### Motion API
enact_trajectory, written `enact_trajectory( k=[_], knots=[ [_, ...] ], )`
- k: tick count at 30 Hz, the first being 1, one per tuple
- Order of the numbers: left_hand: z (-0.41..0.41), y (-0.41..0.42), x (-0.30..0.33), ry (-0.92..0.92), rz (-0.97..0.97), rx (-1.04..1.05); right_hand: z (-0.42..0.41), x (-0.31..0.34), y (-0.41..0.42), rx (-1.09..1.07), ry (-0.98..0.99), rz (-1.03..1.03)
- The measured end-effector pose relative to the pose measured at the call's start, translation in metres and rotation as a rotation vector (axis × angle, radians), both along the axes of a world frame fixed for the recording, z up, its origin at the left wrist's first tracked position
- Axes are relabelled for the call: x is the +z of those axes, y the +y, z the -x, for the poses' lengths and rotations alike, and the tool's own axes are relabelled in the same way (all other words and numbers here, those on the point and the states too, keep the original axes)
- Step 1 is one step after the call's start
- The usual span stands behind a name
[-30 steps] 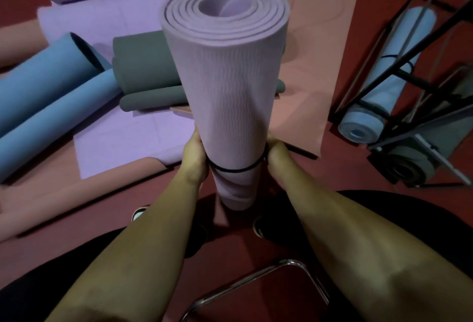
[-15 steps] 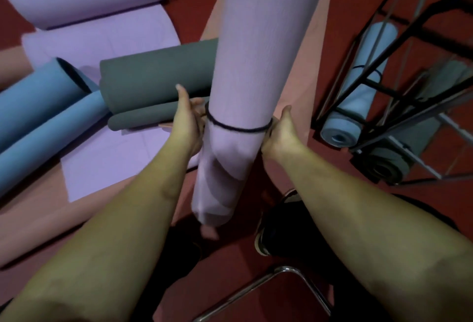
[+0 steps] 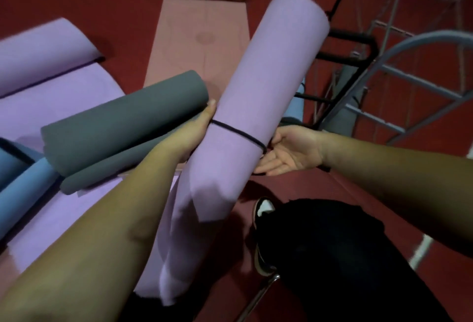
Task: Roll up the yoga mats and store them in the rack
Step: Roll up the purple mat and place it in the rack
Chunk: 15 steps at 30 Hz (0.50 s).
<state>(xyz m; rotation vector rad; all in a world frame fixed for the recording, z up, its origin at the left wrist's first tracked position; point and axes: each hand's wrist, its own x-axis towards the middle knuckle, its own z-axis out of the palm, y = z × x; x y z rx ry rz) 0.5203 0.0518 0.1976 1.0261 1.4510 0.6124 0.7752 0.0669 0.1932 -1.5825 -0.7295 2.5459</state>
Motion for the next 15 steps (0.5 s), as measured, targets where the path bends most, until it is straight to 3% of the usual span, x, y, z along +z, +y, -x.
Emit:
enact_trajectory(
  k=[10, 15],
  knots=[
    [-0.092, 0.0, -0.086, 0.064, 0.193, -0.254, -0.076, -0.117, -0.071, -0.298, 0.208, 0.157],
    [-0.133, 0.006, -0.107, 0.04, 0.193, -0.384, -0.101, -0.159, -0.088, -0.432, 0.171, 0.199]
  ],
)
